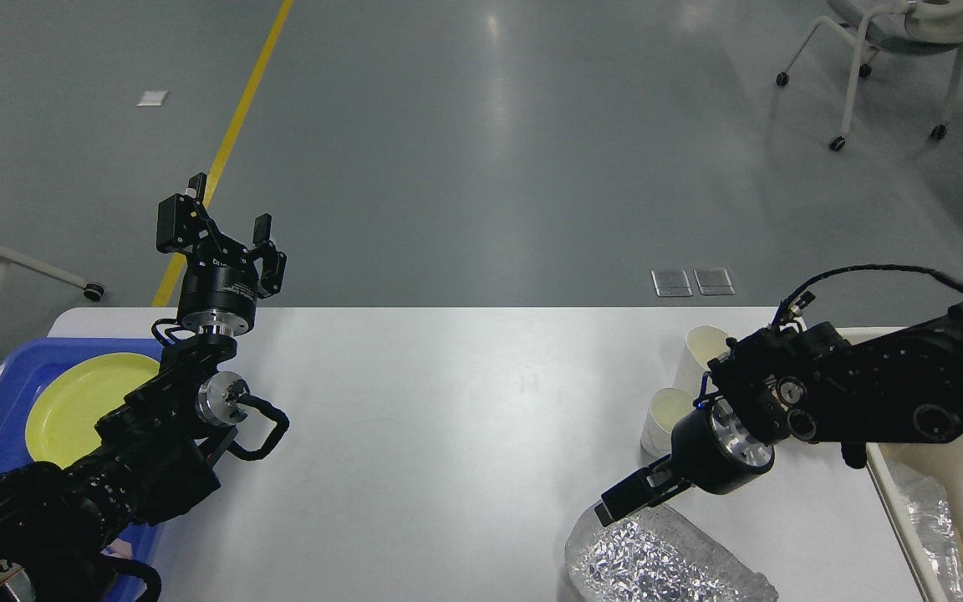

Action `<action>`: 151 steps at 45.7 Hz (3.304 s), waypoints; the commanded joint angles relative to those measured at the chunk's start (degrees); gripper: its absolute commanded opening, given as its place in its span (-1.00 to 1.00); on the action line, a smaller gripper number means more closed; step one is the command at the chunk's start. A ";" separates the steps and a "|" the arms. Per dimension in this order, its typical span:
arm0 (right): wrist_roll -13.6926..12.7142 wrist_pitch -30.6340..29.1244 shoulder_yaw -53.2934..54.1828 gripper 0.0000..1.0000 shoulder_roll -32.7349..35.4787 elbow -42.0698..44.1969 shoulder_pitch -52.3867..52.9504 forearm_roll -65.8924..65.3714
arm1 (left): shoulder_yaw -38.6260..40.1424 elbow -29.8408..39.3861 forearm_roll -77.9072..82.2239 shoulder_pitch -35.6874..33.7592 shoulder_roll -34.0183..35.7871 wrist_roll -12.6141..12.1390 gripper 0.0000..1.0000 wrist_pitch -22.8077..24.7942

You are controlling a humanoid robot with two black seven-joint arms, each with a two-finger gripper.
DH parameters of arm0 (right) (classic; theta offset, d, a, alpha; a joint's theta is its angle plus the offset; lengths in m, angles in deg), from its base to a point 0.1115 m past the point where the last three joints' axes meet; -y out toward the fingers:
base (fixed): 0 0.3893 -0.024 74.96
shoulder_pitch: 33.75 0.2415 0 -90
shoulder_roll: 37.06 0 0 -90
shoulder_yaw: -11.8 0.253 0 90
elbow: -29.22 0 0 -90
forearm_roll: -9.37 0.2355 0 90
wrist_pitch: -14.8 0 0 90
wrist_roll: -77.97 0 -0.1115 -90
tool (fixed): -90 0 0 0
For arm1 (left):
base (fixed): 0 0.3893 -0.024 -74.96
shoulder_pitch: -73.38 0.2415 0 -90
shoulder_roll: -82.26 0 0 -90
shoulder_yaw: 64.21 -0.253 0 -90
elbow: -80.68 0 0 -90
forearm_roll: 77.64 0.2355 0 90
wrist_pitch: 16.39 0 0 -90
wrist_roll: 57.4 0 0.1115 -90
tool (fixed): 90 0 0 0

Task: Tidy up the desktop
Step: 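Bring the right gripper down onto the crumpled foil wrapper and grasp it, then lift the foil wrapper high with the right gripper toward the bin, then release the foil wrapper into the beige bin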

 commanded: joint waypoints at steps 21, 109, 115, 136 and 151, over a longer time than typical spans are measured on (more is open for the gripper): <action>-0.40 6.01 -0.50 1.00 -1.78 10.90 -12.76 -7.87 | 0.00 0.00 0.00 0.01 0.00 0.00 1.00 0.00; 12.43 -34.40 5.30 -1.00 31.62 -5.63 68.97 15.42 | 0.00 0.00 0.00 -0.08 0.00 0.00 1.00 0.00; 11.38 -34.40 4.08 -1.00 31.00 -2.12 66.52 14.37 | 0.00 0.00 0.00 0.01 0.00 0.00 1.00 0.00; 11.12 -18.26 -0.40 -1.00 21.34 31.71 18.36 -4.97 | 0.00 0.09 0.00 0.01 0.00 0.00 1.00 0.00; 11.03 1.17 -15.35 -1.00 12.99 57.20 -5.89 -2.87 | 0.00 0.00 0.00 0.01 0.00 0.00 1.00 0.00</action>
